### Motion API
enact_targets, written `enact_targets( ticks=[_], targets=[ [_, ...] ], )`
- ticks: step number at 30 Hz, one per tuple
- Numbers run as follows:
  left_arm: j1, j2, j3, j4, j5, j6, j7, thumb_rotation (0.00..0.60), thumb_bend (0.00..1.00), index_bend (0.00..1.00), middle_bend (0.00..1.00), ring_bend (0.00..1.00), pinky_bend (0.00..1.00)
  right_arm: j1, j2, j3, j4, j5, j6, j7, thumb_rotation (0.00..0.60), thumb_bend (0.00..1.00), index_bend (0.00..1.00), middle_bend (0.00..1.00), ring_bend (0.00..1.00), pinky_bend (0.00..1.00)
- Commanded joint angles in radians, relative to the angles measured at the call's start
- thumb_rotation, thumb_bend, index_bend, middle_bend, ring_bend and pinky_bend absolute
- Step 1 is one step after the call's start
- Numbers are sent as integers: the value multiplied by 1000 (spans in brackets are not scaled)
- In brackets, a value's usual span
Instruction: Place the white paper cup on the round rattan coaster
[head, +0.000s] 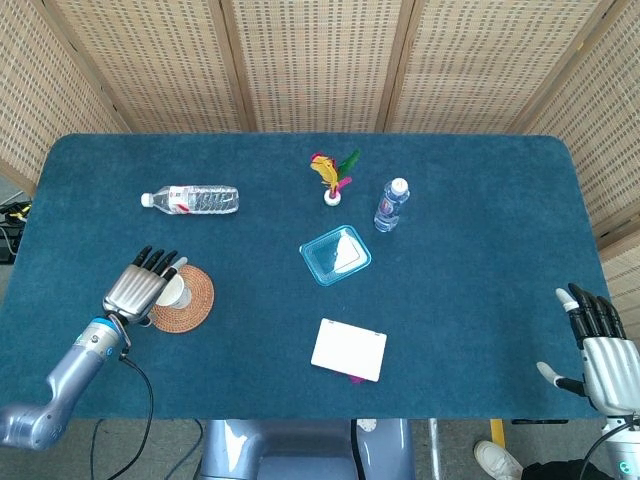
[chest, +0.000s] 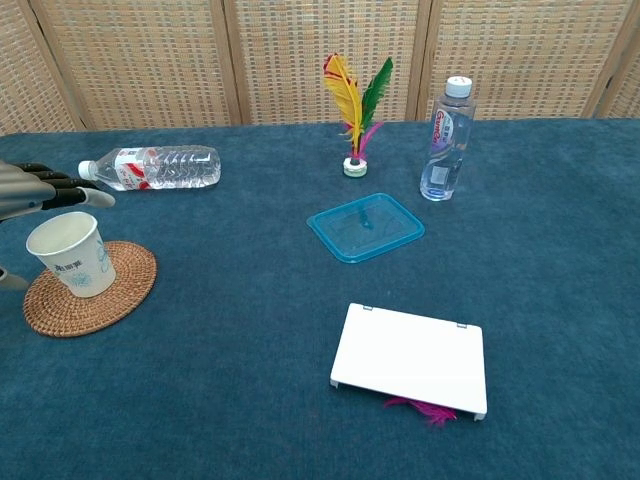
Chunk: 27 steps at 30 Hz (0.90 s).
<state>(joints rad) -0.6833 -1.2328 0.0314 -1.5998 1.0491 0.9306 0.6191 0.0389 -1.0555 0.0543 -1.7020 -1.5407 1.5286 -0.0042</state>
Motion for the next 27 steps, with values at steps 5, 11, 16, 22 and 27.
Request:
enact_targets(
  ticks=[5, 11, 16, 22, 27],
  targets=[
    [73, 56, -26, -81, 56, 141, -102, 600, 204, 0, 0, 0, 0, 1, -1, 0, 1, -1, -2, -2, 600, 117, 44, 0, 0, 0],
    [207, 109, 7, -161, 186, 378, -141, 600, 203, 0, 0, 0, 0, 3, -4, -6, -3, -13, -4, -16, 600, 117, 44, 0, 0, 0],
    [325, 94, 38, -186, 266, 567, -121, 600, 201, 0, 0, 0, 0, 6, -8, -9, -7, -18, -8, -35, 600, 117, 44, 0, 0, 0],
    [422, 81, 84, -218, 348, 669, -95, 600, 203, 0, 0, 0, 0, 9, -13, -13, -12, -25, -13, -56, 600, 117, 44, 0, 0, 0],
    [495, 77, 118, -235, 425, 734, -101, 600, 202, 0, 0, 0, 0, 10, -16, -16, -17, -35, -12, -68, 600, 116, 44, 0, 0, 0]
  ],
)
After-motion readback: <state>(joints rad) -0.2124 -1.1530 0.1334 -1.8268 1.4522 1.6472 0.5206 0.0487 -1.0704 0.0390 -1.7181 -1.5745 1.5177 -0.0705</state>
